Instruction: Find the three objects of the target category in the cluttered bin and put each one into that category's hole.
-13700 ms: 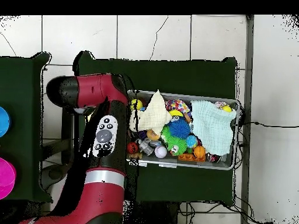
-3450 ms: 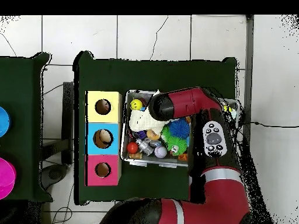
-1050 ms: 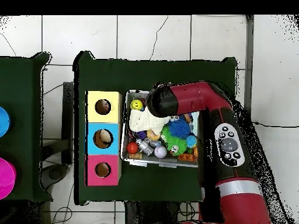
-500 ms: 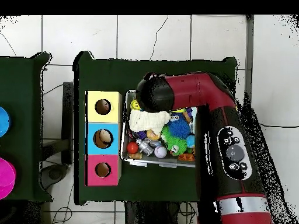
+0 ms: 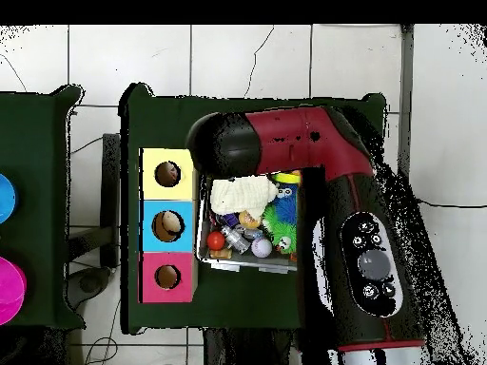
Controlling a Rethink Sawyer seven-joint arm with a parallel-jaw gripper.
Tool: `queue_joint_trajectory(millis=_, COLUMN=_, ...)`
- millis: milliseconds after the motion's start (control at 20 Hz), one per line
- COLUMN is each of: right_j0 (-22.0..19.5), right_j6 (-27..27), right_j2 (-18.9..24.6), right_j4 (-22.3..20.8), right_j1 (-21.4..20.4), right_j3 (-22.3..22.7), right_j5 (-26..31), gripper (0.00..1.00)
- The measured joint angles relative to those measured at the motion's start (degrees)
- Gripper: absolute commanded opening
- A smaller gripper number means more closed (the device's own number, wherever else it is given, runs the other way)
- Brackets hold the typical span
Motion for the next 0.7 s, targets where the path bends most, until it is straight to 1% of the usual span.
queue_joint_trajectory(millis=150, right_j0=1.44, right_j6=0.00, right_j2=-0.01, right_j4=0.74, right_j1=-0.69, right_j3=0.00, right_j5=0.40, gripper=0.00)
queue_joint_trajectory(millis=500, right_j0=6.26, right_j6=0.00, right_j2=-0.23, right_j4=2.14, right_j1=-1.59, right_j3=0.27, right_j5=0.40, gripper=0.00)
queue_joint_trajectory(millis=700, right_j0=9.96, right_j6=0.00, right_j2=-1.34, right_j4=2.51, right_j1=-1.46, right_j3=0.46, right_j5=0.40, gripper=0.00)
